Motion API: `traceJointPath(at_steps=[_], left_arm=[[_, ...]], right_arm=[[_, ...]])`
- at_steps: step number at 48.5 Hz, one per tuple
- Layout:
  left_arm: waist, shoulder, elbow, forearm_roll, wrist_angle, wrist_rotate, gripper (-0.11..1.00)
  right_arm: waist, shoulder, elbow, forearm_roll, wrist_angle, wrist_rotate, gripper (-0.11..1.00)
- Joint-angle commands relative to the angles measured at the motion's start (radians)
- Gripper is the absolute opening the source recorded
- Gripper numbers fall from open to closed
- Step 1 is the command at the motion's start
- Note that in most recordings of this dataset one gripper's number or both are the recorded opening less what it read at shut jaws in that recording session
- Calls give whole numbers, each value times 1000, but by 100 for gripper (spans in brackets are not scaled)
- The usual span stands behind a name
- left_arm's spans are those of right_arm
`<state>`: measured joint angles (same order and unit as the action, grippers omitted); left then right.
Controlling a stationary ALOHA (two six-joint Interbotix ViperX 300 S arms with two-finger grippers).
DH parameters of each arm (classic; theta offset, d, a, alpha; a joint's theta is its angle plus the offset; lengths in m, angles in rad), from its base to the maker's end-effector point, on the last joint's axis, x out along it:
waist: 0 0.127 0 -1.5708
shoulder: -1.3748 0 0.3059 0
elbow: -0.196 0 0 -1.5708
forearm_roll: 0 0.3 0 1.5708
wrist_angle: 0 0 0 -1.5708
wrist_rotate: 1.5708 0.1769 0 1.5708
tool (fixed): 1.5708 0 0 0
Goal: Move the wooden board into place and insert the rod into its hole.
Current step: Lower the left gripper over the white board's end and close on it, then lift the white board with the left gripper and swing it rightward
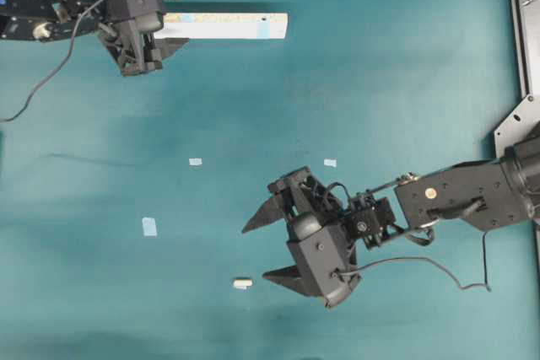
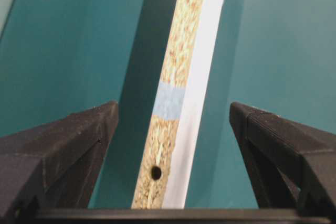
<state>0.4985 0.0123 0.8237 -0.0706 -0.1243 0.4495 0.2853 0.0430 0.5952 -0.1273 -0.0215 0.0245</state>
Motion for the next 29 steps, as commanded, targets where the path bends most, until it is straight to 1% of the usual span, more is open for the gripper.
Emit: traceJointPath(at_steps=[1, 7, 11, 18, 24, 29], left_arm=[[11, 11, -11, 3, -26, 6, 91], [14, 44, -11, 3, -67, 6, 91], [14, 61, -11, 3, -87, 6, 91], [15, 87, -14, 3, -110, 6, 91], [18, 106, -17, 3, -127, 6, 91], [20, 117, -17, 3, -146, 8, 91]], right_arm=[[5, -29, -31, 2, 2, 3, 95], [5, -29, -48, 5, 23, 5, 95], [5, -26, -63, 5, 61, 25, 95], [5, -17, -78, 3, 109, 101, 95], [5, -12, -84, 2, 118, 173, 95], [5, -6, -91, 2, 121, 212, 95]])
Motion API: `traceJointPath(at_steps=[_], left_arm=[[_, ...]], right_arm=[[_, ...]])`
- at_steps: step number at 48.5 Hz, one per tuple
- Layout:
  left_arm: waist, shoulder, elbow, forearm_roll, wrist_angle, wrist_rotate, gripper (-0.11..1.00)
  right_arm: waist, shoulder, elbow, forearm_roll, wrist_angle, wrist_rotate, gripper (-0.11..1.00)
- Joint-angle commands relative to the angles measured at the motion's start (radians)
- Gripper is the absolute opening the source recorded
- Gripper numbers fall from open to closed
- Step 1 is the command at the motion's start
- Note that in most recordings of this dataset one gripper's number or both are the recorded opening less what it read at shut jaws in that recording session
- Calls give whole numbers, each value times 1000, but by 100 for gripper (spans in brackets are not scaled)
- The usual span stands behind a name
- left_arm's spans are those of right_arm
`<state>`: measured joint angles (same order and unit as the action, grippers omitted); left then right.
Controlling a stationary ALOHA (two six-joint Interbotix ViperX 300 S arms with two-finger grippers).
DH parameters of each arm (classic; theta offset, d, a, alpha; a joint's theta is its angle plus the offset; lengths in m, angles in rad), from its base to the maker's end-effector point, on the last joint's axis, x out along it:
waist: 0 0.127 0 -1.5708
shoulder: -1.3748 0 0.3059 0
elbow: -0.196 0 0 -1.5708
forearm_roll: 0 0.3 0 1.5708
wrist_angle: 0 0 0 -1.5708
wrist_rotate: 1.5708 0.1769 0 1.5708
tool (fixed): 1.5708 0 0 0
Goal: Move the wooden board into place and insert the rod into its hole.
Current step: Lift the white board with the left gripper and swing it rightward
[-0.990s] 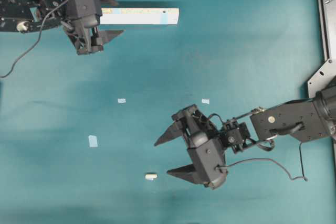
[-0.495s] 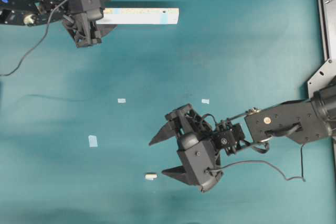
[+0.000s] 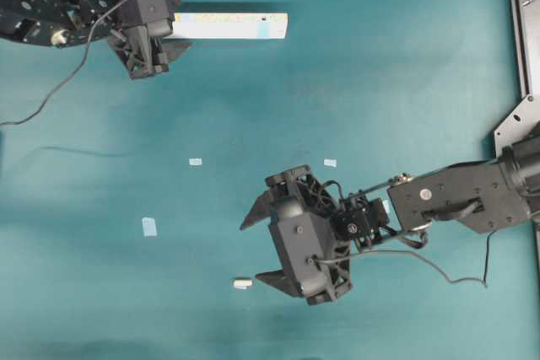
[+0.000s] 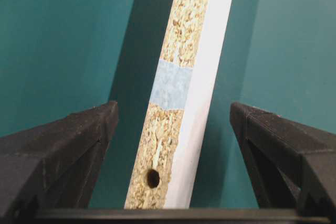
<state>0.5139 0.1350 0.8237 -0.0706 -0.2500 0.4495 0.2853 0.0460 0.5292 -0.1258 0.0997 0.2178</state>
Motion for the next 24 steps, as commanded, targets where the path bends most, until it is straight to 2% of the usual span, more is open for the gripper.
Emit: traceJointPath(at_steps=[1, 18, 21, 24], left_arm=[[6, -5, -18, 3, -25, 8, 91], [8, 52, -40, 3, -48, 5, 89], [8, 54, -46, 5, -48, 5, 83], [6, 55, -49, 3, -48, 5, 70]], right_arm=[[5, -9, -25, 0, 0, 23, 95], [5, 0, -32, -2, 2, 40, 95], [5, 0, -31, -2, 2, 40, 95], [5, 0, -29, -2, 2, 40, 95]])
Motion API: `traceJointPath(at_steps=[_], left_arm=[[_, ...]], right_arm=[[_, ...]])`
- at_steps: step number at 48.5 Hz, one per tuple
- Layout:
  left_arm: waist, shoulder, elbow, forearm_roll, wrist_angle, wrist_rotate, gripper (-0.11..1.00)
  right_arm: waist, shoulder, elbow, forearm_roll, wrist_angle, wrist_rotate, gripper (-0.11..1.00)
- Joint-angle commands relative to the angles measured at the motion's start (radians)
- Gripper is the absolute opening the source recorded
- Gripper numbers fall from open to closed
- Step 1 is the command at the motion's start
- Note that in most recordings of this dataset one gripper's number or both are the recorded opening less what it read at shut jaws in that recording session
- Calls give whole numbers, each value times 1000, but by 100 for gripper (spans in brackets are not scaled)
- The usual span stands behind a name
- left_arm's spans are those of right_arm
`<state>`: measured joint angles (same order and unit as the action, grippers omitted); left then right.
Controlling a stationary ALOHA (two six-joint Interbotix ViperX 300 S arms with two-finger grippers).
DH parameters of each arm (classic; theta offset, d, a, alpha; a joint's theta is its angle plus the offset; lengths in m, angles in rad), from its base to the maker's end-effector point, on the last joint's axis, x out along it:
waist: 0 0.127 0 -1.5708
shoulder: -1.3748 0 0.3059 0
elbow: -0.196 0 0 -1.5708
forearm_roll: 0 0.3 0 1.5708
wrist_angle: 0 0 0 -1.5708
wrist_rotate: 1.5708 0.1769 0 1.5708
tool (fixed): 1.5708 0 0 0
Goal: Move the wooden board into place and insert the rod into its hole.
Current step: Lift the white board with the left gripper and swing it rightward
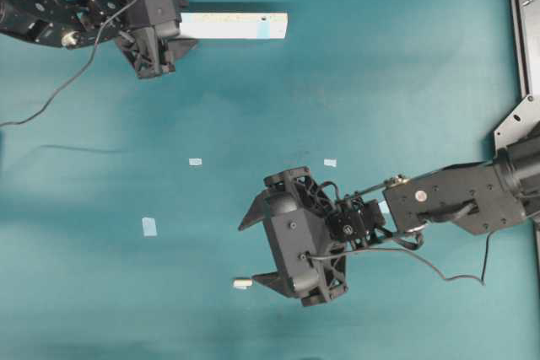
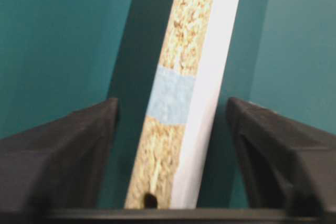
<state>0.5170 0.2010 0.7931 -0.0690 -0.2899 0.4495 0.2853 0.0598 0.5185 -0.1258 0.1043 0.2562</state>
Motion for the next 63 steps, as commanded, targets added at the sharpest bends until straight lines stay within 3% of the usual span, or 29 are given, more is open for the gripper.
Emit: traceJointPath(at_steps=[1, 10, 30, 46, 63], left_arm=[[5, -11, -18, 2, -8, 5, 65], [5, -11, -14, 2, -3, 6, 21], [2, -41, -21, 2, 20, -3, 21], [-78, -195, -80, 2, 179, -11, 21], [-232, -176, -173, 0, 244, -147, 21]], right_arm=[[5, -12, -18, -3, -3, 2, 95], [5, -14, -18, -2, -3, 2, 95], [5, -20, -18, -2, -3, 2, 95], [5, -66, -21, -5, 28, 2, 95], [5, -126, -44, -52, 120, 2, 95]])
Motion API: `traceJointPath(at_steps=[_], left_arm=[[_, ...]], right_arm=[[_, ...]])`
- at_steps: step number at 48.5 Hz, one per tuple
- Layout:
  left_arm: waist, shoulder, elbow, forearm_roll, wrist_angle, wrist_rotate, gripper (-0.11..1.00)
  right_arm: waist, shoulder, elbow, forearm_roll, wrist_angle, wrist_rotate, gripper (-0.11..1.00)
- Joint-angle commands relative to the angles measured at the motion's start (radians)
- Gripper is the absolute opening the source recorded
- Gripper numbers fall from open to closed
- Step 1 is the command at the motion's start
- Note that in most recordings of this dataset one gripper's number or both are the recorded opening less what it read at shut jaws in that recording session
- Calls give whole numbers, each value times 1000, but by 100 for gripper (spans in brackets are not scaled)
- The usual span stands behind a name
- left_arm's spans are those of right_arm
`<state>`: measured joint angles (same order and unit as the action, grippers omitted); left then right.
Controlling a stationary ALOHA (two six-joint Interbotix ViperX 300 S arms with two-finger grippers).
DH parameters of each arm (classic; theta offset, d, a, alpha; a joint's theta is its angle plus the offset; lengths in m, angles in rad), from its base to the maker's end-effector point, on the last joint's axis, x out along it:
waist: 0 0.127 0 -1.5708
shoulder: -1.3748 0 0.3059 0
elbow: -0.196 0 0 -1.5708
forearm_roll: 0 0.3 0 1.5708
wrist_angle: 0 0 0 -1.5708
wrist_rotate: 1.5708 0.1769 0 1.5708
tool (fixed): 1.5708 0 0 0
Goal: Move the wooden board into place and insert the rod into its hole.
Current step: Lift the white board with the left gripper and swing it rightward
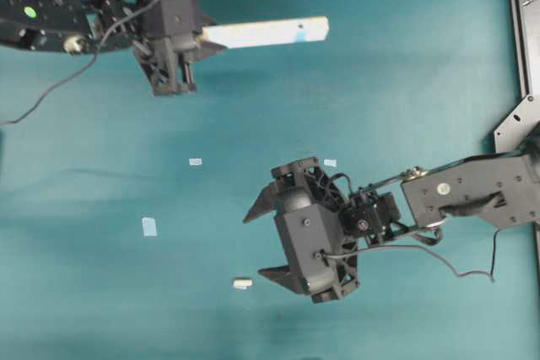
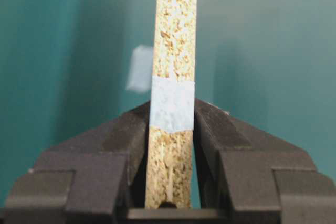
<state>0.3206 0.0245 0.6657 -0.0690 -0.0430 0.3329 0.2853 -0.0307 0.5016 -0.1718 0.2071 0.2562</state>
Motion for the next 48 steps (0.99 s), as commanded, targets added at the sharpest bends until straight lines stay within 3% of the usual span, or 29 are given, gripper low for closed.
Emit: traceJointPath(at_steps=[1, 13, 28, 48], left_arm=[[-43, 8, -54, 0, -3, -38, 21], [-117, 132, -175, 0, -3, -86, 21], [-183, 239, -356, 0, -2, -91, 21], [-250, 324, -456, 0, -2, -94, 21]], right_arm=[[5, -37, -29, -6, 21, 2, 95], [2, -37, -34, -8, 34, 2, 95], [0, -37, -64, -6, 40, 2, 95], [-5, -37, -86, -6, 40, 3, 95]])
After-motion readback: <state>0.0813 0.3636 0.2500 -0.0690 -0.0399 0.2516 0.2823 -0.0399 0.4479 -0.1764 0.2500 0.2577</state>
